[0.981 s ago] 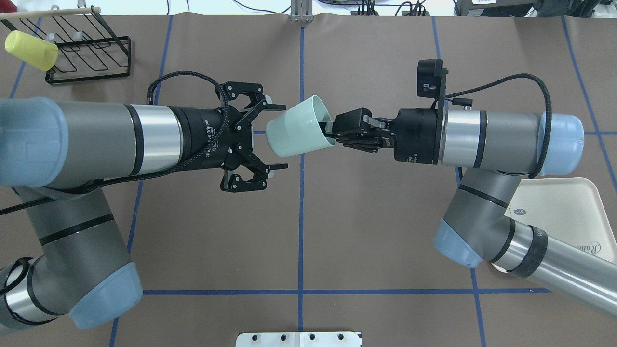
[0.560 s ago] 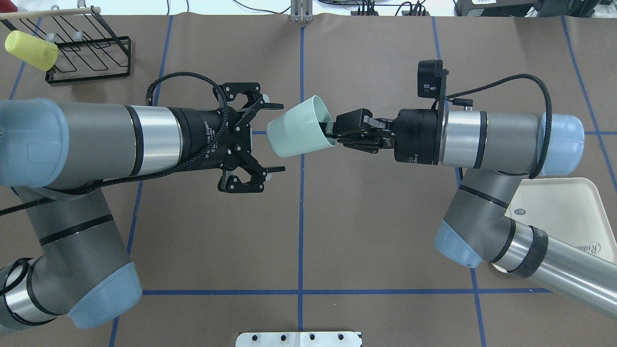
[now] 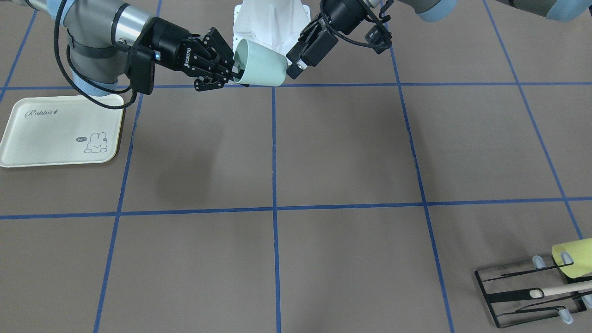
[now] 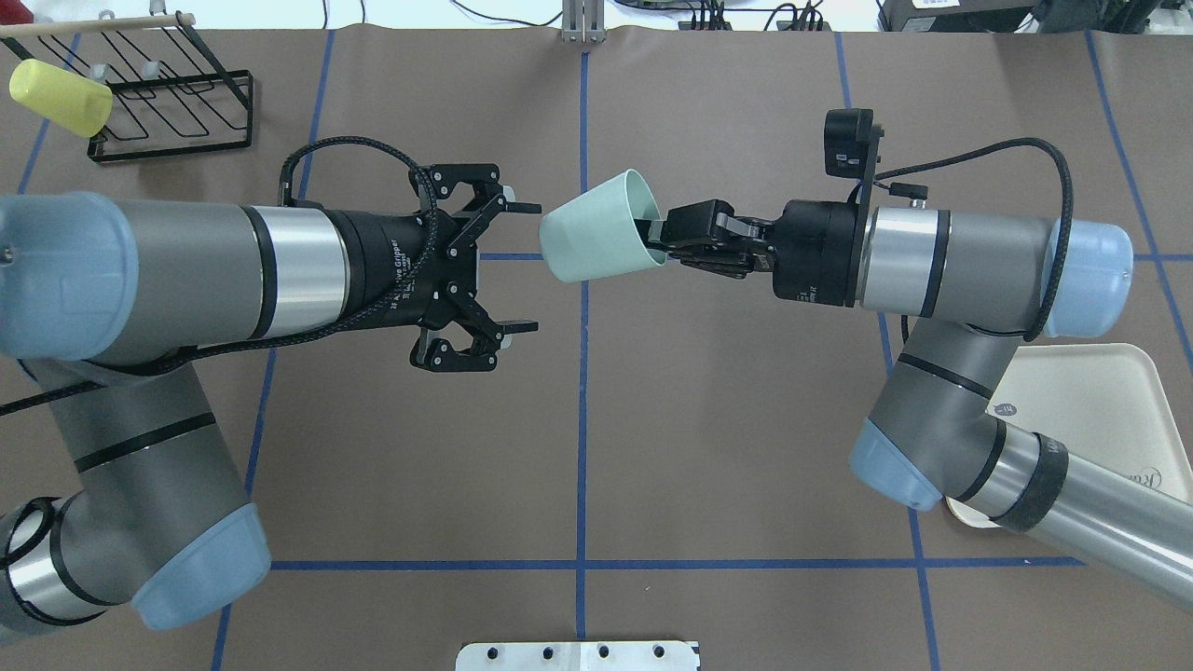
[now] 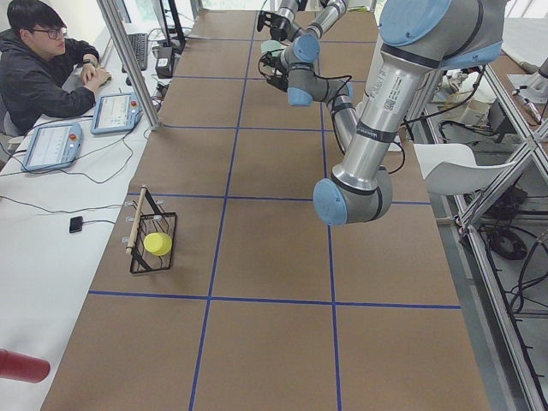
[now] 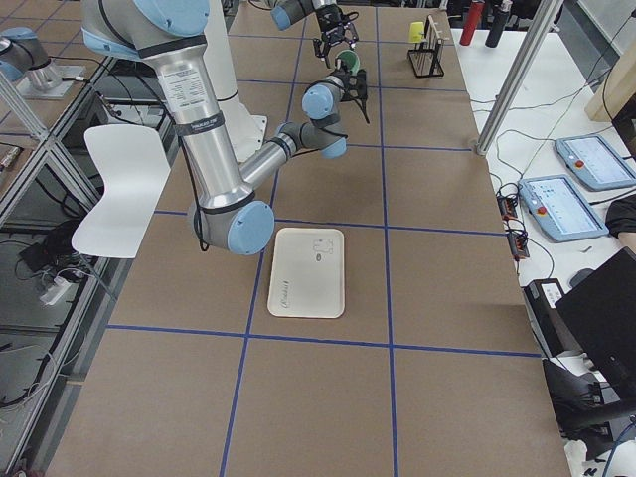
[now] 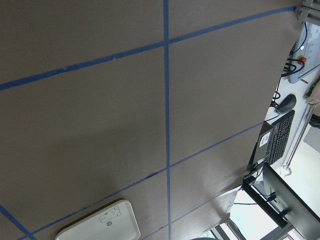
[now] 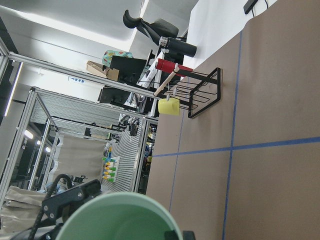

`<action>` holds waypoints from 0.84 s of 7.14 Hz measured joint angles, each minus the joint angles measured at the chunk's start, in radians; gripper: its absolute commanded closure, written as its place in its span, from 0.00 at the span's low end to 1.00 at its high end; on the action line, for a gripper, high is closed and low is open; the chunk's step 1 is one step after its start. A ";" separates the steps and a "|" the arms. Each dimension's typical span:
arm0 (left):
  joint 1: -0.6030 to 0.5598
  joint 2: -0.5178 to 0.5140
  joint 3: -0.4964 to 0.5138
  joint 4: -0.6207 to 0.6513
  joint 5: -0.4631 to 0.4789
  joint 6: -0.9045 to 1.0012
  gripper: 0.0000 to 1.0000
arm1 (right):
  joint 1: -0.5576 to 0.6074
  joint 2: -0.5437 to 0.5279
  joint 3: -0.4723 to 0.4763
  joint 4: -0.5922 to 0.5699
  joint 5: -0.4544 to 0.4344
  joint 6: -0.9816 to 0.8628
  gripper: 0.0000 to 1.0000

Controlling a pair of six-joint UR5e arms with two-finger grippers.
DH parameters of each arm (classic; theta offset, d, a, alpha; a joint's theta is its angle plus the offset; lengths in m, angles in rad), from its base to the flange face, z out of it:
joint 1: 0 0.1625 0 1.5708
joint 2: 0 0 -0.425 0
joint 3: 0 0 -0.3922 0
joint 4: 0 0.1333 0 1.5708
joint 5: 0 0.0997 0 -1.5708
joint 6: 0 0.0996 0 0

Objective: Left arm grabs green cup and hands to right arm on tray

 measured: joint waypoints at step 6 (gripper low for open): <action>-0.066 0.100 0.013 0.022 0.027 0.674 0.00 | 0.257 -0.031 -0.150 -0.037 0.267 -0.143 1.00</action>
